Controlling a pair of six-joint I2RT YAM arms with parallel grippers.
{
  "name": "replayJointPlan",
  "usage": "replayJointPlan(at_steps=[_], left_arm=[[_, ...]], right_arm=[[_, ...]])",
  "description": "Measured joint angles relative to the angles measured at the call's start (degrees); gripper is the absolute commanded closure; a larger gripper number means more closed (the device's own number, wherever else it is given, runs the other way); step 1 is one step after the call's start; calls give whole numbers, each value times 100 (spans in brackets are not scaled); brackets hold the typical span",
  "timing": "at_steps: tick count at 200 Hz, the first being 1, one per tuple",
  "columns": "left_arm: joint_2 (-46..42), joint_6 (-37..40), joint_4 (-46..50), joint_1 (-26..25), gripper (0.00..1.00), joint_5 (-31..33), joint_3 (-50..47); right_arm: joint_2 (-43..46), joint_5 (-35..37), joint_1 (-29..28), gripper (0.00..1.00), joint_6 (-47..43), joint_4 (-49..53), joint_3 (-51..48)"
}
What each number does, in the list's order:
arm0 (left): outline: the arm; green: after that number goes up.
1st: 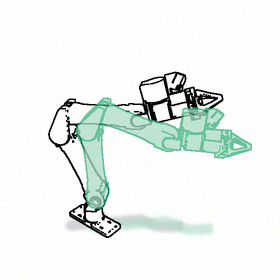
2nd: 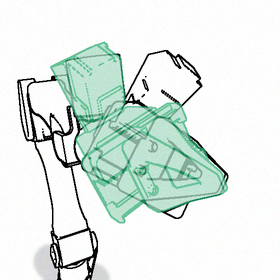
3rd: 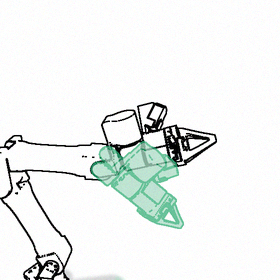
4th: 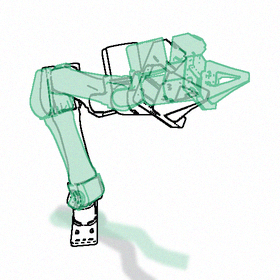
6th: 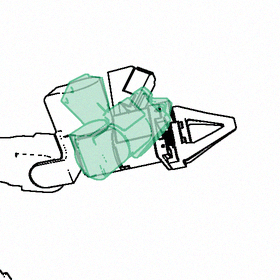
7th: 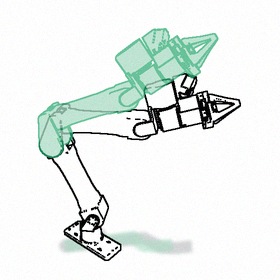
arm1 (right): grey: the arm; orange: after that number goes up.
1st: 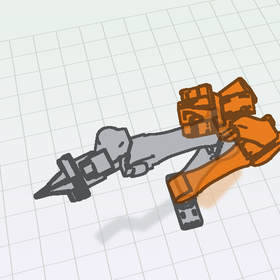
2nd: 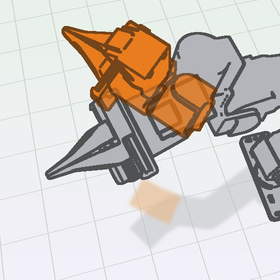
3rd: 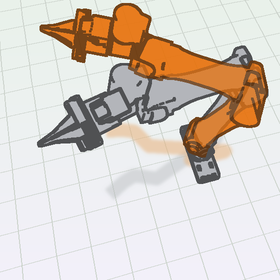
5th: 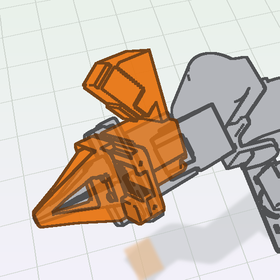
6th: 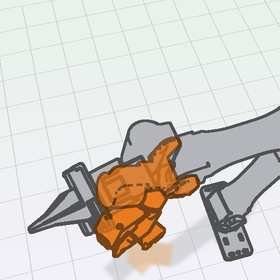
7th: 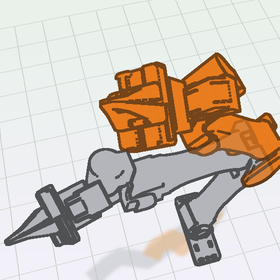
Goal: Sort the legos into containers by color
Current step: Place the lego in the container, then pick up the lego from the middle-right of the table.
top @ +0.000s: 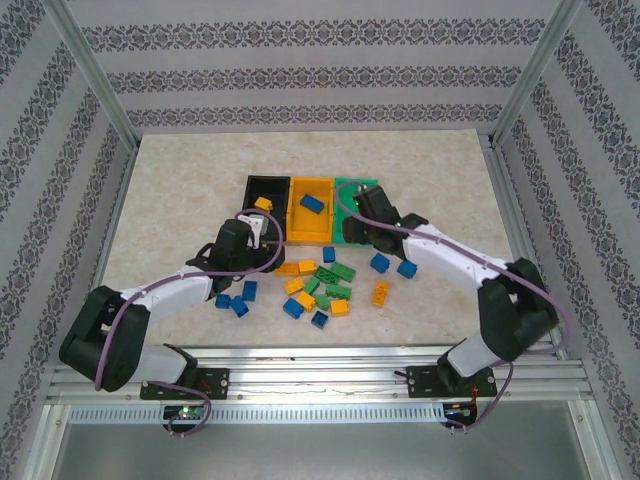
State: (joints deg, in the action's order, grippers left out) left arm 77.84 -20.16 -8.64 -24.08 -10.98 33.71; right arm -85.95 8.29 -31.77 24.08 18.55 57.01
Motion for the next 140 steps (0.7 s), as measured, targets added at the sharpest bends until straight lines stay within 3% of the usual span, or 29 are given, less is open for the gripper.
replayJointPlan(at_steps=[54, 140], left_arm=[[2, -136, -87, 173, 40, -133, -35], [2, -273, -133, 321, 40, -247, -125]], right_arm=[[966, -26, 321, 43, 2, 190, -1226], [-105, -326, 463, 42, -131, 321, -1008]])
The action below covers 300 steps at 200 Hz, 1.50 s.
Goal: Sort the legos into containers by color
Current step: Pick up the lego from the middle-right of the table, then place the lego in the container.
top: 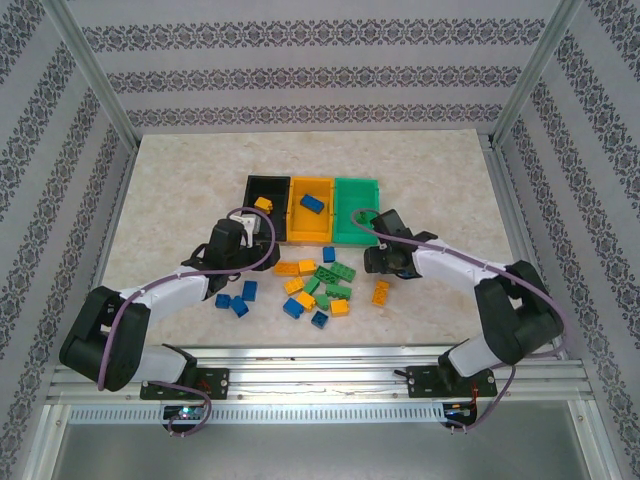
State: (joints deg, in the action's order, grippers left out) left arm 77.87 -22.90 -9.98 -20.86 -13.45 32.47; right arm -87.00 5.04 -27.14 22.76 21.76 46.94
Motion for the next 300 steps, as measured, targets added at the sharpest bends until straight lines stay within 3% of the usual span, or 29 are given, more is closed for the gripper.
replayJointPlan(at_steps=[60, 130, 186, 248, 300], left_arm=[[-2, -17, -2, 50, 40, -11, -7], [-2, -28, -92, 74, 39, -31, -33], [-2, -28, -125, 74, 39, -37, -35], [-2, -31, -125, 105, 39, -122, -37], [-2, -63, -133, 192, 39, -157, -55]], right_arm=[[-525, 179, -9, 44, -262, 238, 433], [-817, 264, -240, 74, -361, 354, 616], [-592, 326, -610, 76, -361, 446, 706], [-516, -111, -1014, 75, -295, 306, 1836], [-1740, -146, -1189, 74, -356, 116, 3567]])
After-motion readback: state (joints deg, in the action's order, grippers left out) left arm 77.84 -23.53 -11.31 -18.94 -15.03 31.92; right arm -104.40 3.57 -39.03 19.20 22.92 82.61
